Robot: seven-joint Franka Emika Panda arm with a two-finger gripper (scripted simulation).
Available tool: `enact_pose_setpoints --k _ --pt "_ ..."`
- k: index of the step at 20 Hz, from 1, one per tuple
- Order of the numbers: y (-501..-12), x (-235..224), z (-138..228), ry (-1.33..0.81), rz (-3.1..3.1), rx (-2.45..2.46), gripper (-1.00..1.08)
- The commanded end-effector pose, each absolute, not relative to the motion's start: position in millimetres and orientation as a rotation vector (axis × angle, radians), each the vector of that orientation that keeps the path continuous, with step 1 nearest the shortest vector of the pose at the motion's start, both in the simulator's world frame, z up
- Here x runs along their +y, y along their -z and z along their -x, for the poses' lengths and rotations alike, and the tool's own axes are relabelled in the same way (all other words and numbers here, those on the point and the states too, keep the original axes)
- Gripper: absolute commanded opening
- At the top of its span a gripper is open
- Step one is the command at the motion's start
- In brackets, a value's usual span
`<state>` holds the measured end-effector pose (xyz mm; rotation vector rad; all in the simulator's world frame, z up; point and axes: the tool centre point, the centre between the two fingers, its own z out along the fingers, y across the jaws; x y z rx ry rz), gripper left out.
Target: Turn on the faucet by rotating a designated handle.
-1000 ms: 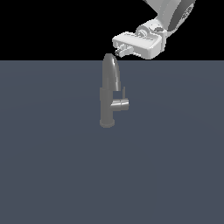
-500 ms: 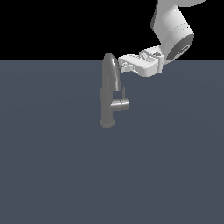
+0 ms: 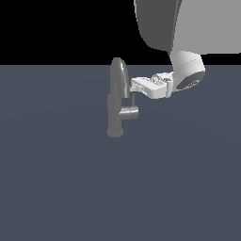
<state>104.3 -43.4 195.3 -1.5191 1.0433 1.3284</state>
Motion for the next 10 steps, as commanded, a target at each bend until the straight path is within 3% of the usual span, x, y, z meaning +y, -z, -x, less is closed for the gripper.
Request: enact_pose_setpoints --k 1,10 --pt "-184.5 -43.8 -108.0 -1.343 1.470 1.059 -1.00" --pt "-162.1 -43.5 -113.5 -1.370 1.378 1.088 -1.00"
